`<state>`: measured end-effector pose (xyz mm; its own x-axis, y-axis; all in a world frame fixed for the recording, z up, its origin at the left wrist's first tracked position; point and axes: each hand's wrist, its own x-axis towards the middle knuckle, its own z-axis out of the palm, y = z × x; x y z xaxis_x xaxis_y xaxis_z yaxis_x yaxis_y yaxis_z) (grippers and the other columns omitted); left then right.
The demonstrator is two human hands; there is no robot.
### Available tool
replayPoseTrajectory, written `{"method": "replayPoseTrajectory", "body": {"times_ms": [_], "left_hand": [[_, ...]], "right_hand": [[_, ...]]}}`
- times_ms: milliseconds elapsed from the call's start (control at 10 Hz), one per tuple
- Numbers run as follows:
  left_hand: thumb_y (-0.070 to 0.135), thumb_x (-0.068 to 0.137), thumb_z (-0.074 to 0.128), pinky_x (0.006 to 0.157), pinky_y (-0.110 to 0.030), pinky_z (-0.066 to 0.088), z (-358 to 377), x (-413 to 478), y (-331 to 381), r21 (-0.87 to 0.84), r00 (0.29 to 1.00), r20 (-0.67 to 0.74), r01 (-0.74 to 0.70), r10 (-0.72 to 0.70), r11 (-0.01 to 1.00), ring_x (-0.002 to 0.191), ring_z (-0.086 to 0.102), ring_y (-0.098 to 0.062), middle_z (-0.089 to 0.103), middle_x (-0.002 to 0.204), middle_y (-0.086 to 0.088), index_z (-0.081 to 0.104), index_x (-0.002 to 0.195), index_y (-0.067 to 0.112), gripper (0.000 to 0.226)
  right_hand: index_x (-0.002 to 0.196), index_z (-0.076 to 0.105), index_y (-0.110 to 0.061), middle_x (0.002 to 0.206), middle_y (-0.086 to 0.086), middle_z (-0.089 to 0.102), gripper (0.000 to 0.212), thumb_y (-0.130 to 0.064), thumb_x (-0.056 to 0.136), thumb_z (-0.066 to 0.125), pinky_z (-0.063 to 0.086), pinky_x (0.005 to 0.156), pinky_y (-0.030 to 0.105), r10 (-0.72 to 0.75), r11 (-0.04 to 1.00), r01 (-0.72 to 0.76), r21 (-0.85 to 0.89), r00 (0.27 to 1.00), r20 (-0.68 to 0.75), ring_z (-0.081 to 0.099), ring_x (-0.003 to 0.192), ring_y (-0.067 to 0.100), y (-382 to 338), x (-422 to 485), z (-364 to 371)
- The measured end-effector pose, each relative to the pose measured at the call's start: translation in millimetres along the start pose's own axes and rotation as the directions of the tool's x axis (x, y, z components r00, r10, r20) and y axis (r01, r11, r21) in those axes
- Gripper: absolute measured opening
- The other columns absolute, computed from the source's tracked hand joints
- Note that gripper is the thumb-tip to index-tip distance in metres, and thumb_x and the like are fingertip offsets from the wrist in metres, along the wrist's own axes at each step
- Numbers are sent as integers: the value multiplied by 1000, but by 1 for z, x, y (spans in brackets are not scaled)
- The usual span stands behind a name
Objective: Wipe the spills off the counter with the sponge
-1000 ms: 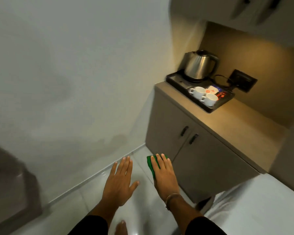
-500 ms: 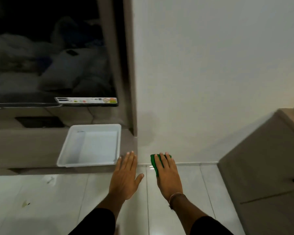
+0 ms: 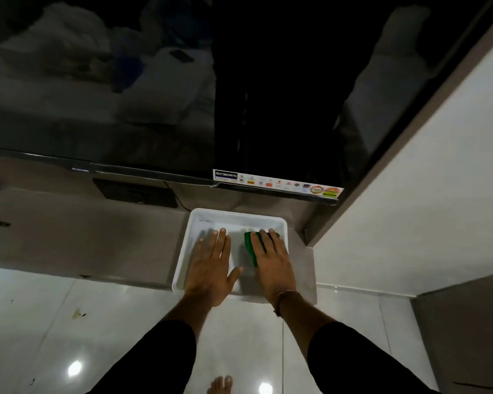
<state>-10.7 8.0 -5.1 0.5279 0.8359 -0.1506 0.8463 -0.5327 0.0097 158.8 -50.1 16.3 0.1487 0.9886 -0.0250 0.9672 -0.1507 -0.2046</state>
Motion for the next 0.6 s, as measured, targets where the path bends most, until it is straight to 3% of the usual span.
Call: {"method": "replayPoseTrajectory", "body": {"times_ms": [200,400,600], "left_hand": [[70,103,16,130,-56,0,35,25,-27,-51,998,50,-25,27,998,157,-19,-37,-14,173,-15,-3,165,12,87],[74,95,5,129,-54,4,48,29,-35,-161,996,85,-12,26,987,160,-10,-34,-5,175,-15,6,166,10,95],[70,99,-1,130,-55,6,37,23,-30,-120,998,46,-35,40,992,159,-11,-35,-5,174,-15,5,166,11,89]], "right_hand": [[161,17,-22,170,8,20,67,-25,103,53,1,124,46,7,1000,-6,-17,996,92,9,157,35,-12,28,52],[161,7,-29,173,6,2,78,-46,93,40,-1,125,53,19,996,-36,76,977,211,-6,157,34,-6,27,68],[161,-2,-30,173,6,-6,90,-64,89,38,1,127,56,27,988,-66,136,964,265,-11,157,34,-2,27,59]]}}
